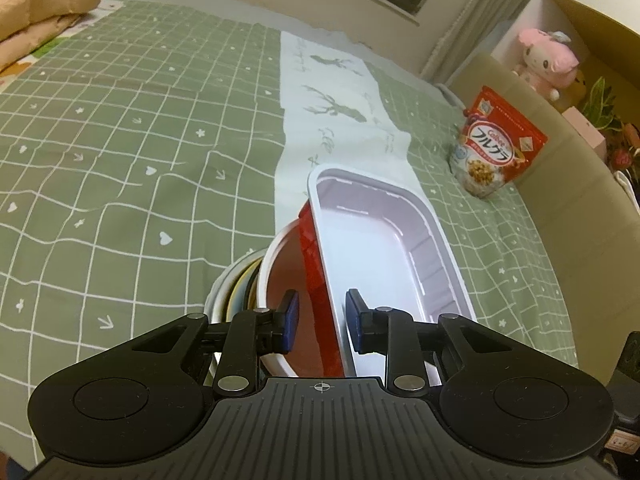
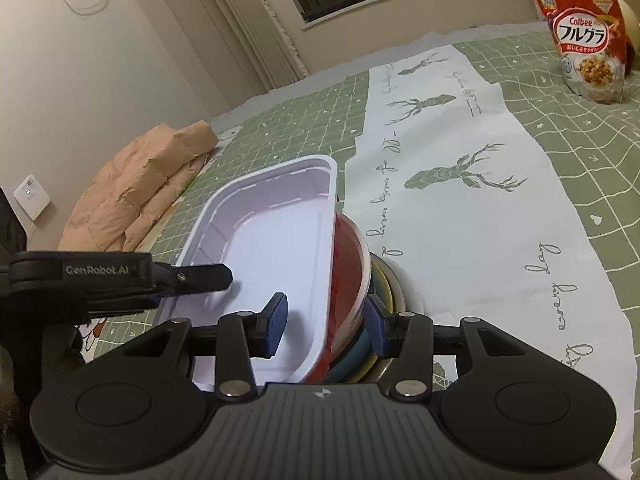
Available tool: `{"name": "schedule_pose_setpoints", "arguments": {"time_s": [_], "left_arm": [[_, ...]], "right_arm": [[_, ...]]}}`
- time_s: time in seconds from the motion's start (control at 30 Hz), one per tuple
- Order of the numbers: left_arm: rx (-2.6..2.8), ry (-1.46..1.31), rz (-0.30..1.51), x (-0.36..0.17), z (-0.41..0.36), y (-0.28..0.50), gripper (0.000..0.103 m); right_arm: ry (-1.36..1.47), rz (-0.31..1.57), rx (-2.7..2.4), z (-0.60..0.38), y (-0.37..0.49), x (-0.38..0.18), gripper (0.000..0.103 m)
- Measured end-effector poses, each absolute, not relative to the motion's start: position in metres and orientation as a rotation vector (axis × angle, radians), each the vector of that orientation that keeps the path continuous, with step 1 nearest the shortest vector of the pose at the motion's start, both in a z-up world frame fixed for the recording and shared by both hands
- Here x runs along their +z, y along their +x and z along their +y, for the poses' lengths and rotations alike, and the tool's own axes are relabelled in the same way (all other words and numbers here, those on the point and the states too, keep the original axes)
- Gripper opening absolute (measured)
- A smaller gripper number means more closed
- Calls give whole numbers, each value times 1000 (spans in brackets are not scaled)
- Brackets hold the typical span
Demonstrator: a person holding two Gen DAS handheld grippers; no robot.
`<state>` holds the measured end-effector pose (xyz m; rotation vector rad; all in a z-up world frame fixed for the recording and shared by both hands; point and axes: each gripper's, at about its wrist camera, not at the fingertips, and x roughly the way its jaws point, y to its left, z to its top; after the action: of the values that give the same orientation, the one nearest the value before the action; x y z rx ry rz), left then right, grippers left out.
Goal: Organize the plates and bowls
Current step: 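Lower the rectangular tray onto the white bowl rim and settle it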
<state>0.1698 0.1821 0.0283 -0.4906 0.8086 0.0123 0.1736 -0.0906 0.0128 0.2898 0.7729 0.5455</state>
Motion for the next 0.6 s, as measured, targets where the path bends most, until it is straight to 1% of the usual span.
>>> {"name": "schedule_pose_setpoints", "arguments": {"time_s": [0.2, 0.4, 0.6], "left_arm": [[-33, -567, 811, 25, 183, 170, 28], [-2, -558, 786, 33, 183, 167, 28], [-9, -593, 784, 32, 191, 169, 28]], "right_arm": [[287, 757, 527, -95, 172, 20, 43], [321, 708, 494, -113, 172, 32, 43], [357, 708, 485, -120, 180, 36, 43]]}}
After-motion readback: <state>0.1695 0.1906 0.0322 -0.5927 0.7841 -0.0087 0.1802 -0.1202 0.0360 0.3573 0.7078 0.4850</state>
